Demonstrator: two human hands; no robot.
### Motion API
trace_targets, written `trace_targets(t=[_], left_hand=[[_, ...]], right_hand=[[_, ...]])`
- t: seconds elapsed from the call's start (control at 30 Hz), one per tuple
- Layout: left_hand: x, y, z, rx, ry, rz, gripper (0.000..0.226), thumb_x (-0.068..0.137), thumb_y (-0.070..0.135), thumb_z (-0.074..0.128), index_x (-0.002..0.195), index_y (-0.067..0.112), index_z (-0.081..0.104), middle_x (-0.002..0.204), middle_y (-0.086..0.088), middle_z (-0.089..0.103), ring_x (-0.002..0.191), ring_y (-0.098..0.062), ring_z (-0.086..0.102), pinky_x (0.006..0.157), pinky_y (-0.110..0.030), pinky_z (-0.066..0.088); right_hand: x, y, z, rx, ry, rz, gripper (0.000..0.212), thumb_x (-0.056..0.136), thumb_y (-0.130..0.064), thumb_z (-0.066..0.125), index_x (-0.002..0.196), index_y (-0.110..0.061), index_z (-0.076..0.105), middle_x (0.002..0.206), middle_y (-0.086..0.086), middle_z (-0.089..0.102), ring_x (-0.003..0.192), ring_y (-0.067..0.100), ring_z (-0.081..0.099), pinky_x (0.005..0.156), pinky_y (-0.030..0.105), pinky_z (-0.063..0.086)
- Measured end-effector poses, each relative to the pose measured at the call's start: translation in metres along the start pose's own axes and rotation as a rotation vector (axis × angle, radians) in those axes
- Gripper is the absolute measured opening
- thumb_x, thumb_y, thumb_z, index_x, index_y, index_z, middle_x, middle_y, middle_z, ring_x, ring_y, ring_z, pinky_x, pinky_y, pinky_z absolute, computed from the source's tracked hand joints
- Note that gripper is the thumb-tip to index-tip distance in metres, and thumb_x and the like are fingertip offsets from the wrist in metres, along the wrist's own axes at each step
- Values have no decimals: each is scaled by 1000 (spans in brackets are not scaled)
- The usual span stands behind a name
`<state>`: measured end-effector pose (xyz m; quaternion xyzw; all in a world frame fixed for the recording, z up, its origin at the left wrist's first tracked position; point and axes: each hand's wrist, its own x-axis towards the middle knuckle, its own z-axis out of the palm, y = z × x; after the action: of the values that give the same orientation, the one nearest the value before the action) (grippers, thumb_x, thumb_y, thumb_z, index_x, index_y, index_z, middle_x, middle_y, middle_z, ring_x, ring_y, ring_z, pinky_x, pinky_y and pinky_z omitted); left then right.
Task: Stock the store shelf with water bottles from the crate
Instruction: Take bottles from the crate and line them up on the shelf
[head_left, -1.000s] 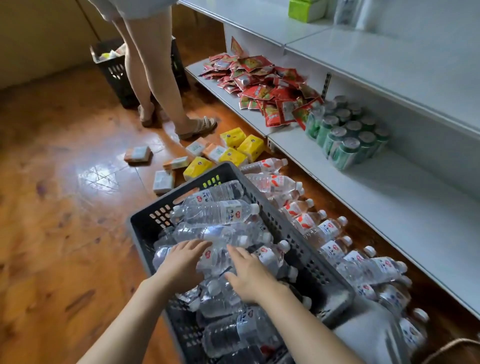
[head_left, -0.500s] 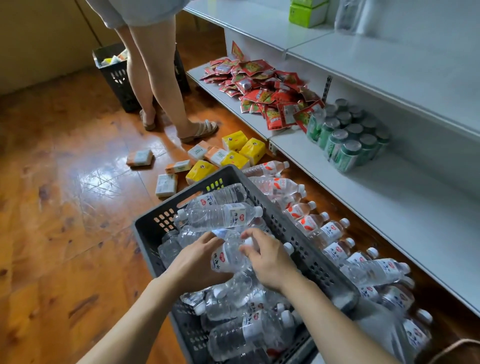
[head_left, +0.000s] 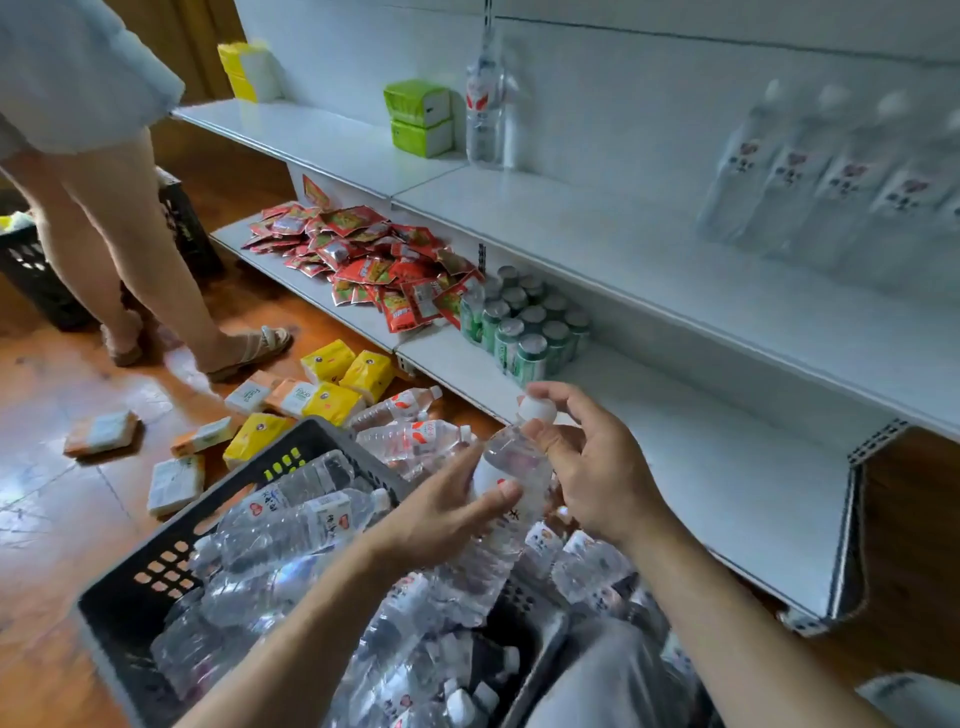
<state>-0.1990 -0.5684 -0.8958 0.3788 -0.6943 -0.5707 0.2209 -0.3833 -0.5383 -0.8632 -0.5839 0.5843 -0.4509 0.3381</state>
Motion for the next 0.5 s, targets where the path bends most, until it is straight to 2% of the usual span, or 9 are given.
trace_targets(t=[0.07, 0.17, 0.23, 0.3, 0.37, 0.43, 0.5], left_hand=[[20, 13, 17, -11, 7, 43, 33, 97, 41, 55, 126, 25, 53, 105, 12, 67, 90, -2, 64, 80, -21, 53], [48, 40, 44, -58, -4, 89, 32, 97, 47, 57, 125, 34, 53, 113, 21, 68, 101, 2, 65, 90, -24, 55], [68, 59, 62, -108, -17, 108, 21, 96, 44, 58, 116, 42, 51, 105, 31, 66, 98, 10, 63, 81, -12, 53], [87, 80, 79, -158, -27, 143, 27, 94, 45, 61, 118, 36, 53, 104, 22, 67, 96, 4, 65, 76, -17, 54], [107, 97, 97, -215, -26, 171, 40, 91, 49, 66, 124, 29, 55, 110, 12, 69, 101, -3, 67, 86, -31, 56], [125, 114, 115, -279, -27, 179, 42, 91, 46, 68, 127, 28, 56, 116, 5, 70, 108, -13, 68, 94, -38, 55], [143, 130, 133, -321, -51, 203, 38, 92, 39, 69, 125, 25, 58, 115, 1, 71, 108, -16, 68, 95, -38, 54]], right_hand=[[-1, -1, -25, -33, 84, -3, 28, 98, -31, 60, 123, -42, 57, 114, -22, 65, 97, -7, 63, 80, 11, 50], [-6, 0, -62, -117, 170, -8, 39, 98, -42, 51, 137, -40, 49, 123, -22, 61, 112, -10, 56, 87, 3, 41], [-12, 2, -86, -128, 198, 15, 47, 98, -47, 43, 144, -41, 40, 132, -22, 56, 119, -10, 51, 92, 2, 38], [-19, 4, -108, -95, 205, 28, 43, 97, -49, 40, 140, -53, 36, 130, -36, 52, 119, -19, 47, 97, 6, 37], [-26, 7, -129, -80, 203, 49, 48, 96, -46, 45, 139, -59, 30, 123, -48, 50, 118, -20, 48, 98, 9, 39], [-33, 13, -150, -119, 203, 75, 68, 96, -35, 58, 149, -53, 21, 129, -39, 54, 118, -11, 55, 97, 16, 46], [-37, 18, -169, -204, 228, 96, 85, 92, -31, 67, 154, -48, 11, 134, -26, 56, 116, -6, 58, 94, 16, 50]])
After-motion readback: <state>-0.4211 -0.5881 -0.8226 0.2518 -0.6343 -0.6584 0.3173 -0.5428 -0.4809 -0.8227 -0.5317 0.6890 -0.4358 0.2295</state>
